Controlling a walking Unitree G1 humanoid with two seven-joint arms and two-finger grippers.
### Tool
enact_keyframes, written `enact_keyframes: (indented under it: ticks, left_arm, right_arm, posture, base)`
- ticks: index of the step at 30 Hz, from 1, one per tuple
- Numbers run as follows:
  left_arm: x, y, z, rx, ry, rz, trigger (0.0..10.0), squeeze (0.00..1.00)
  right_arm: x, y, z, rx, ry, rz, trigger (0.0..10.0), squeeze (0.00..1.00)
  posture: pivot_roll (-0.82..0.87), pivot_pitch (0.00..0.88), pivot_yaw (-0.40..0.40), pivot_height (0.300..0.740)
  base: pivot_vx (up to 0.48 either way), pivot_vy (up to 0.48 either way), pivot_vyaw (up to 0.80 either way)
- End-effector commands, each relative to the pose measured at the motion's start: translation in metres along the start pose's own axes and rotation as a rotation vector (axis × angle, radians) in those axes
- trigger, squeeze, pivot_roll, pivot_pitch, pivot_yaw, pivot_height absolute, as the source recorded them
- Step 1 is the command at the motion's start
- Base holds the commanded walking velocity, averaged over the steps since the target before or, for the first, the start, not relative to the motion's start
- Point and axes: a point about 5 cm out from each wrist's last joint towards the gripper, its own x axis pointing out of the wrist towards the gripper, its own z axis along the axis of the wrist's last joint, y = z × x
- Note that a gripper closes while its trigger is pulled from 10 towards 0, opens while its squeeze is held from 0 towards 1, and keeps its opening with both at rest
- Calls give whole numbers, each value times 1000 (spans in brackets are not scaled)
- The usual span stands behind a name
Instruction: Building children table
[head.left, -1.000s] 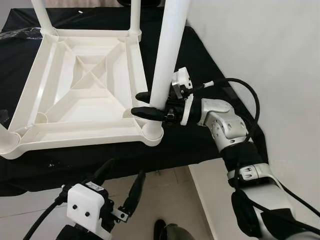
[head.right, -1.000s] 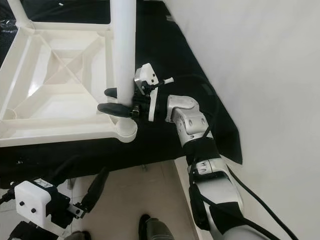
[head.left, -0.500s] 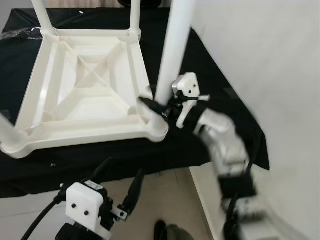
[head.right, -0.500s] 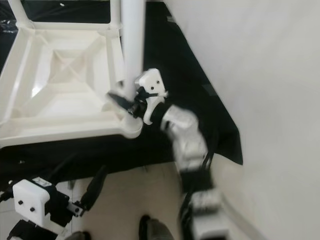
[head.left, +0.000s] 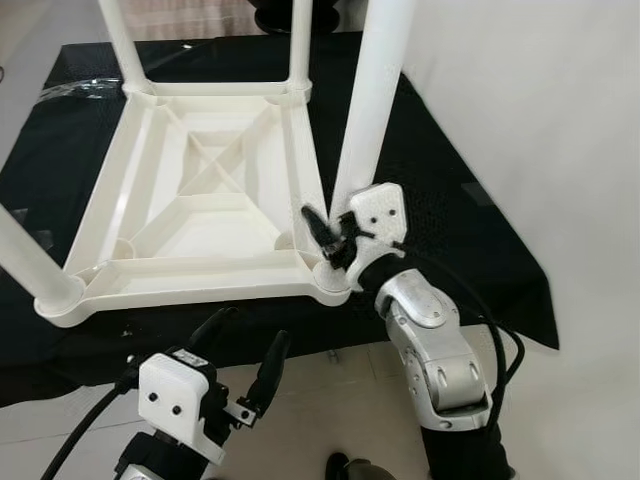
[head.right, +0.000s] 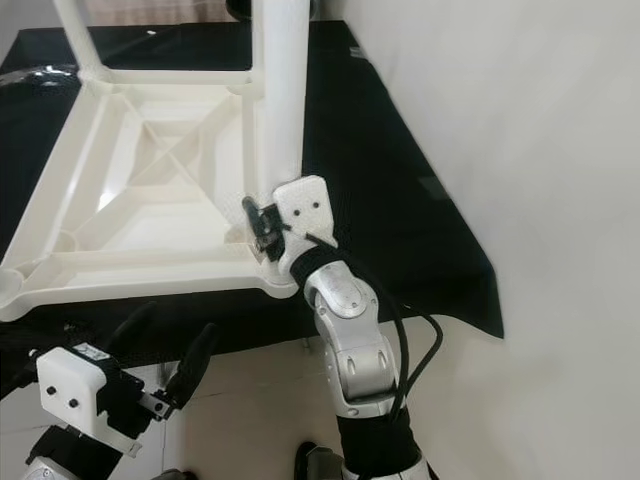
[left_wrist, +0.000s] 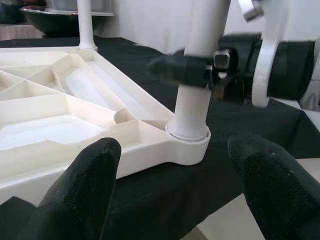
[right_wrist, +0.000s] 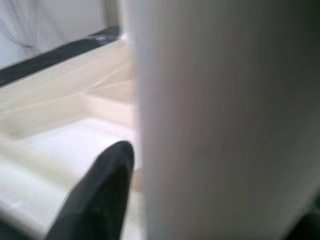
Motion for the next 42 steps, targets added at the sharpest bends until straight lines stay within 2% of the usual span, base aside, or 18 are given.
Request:
enact_keyframes:
  ticks: [1, 4, 5, 8, 9, 14, 18, 19, 23, 24, 25, 27, 31, 37, 39, 40, 42]
  left_arm:
    - [-2, -1, -1, -6, 3, 10, 10000, 0]
    - [-3, -3, 0, -10, 2, 6, 10000, 0]
    - [-3, -4, 0, -12, 2, 5, 10000, 0]
    - [-4, -5, 1, -14, 1, 3, 10000, 0]
    - [-4, -6, 1, -15, 1, 2, 10000, 0]
    - [-7, -9, 3, -18, 3, 2, 10000, 0]
    - [-8, -10, 4, -18, 6, 2, 10000, 0]
    - [-10, -11, 5, -18, 9, 2, 10000, 0]
    - [-12, -12, 7, -18, 12, 3, 10000, 0]
    - [-12, -12, 7, -18, 13, 3, 10000, 0]
    - [-13, -12, 8, -16, 15, 5, 10000, 0]
    - [-14, -13, 9, -14, 17, 6, 10000, 0]
    - [-15, -13, 10, -14, 19, 7, 10000, 0]
    - [-15, -13, 9, -16, 22, 5, 10000, 0]
    - [-14, -13, 9, -17, 20, 5, 10000, 0]
    - [-14, -13, 9, -17, 20, 5, 10000, 0]
    - [-13, -12, 8, -16, 19, 7, 10000, 0]
  right_arm:
    - [8, 10, 3, 37, -1, 148, 10000, 1000]
    - [14, 0, 9, 18, -29, 322, 10000, 1000]
    - [16, -4, 9, 5, -34, 397, 10000, 392]
    - [16, -8, 9, -8, -40, 466, 10000, 392]
    - [18, -12, 10, -28, -43, 504, 10000, 0]
    - [29, -26, 20, -79, -46, 714, 10000, 0]
    - [42, -34, 28, -82, -46, 755, 10000, 0]
    - [52, -38, 36, -54, -61, 779, 10000, 0]
    - [57, -38, 41, -25, -75, 833, 10000, 0]
    - [59, -38, 42, -16, -79, 862, 4549, 0]
    - [60, -38, 43, -12, -79, 891, 0, 0]
    - [60, -36, 42, -14, -64, 948, 0, 0]
    - [63, -38, 43, -22, -60, 964, 0, 0]
    - [65, -45, 44, -51, -70, 904, 0, 0]
    - [66, -52, 38, -112, -42, 776, 0, 0]
    - [66, -52, 38, -112, -42, 776, 0, 0]
    - [68, -57, 28, -121, 13, 579, 0, 0]
  posture:
    - [81, 206, -127, 740]
    - [82, 209, -129, 740]
    - [86, 212, -133, 740]
    - [90, 214, -135, 740]
    - [93, 218, -137, 740]
    - [108, 231, -140, 740]
    - [117, 241, -140, 740]
    - [132, 253, -144, 740]
    - [139, 264, -142, 740]
    - [140, 266, -141, 740]
    - [143, 272, -138, 740]
    - [143, 277, -137, 740]
    - [144, 281, -133, 740]
    - [133, 278, -132, 740]
    - [130, 276, -136, 740]
    - [130, 276, -136, 740]
    - [113, 268, -147, 740]
  base:
    - [0, 0, 0]
    - [0, 0, 0]
    - [0, 0, 0]
    - [0, 0, 0]
    - [0, 0, 0]
    - [0, 0, 0]
    - [0, 0, 0]
    - [0, 0, 0]
    - [0, 0, 0]
    - [0, 0, 0]
    - [0, 0, 0]
    - [0, 0, 0]
    - [0, 0, 0]
    - [0, 0, 0]
    - [0, 0, 0]
    - [0, 0, 0]
    - [0, 0, 0]
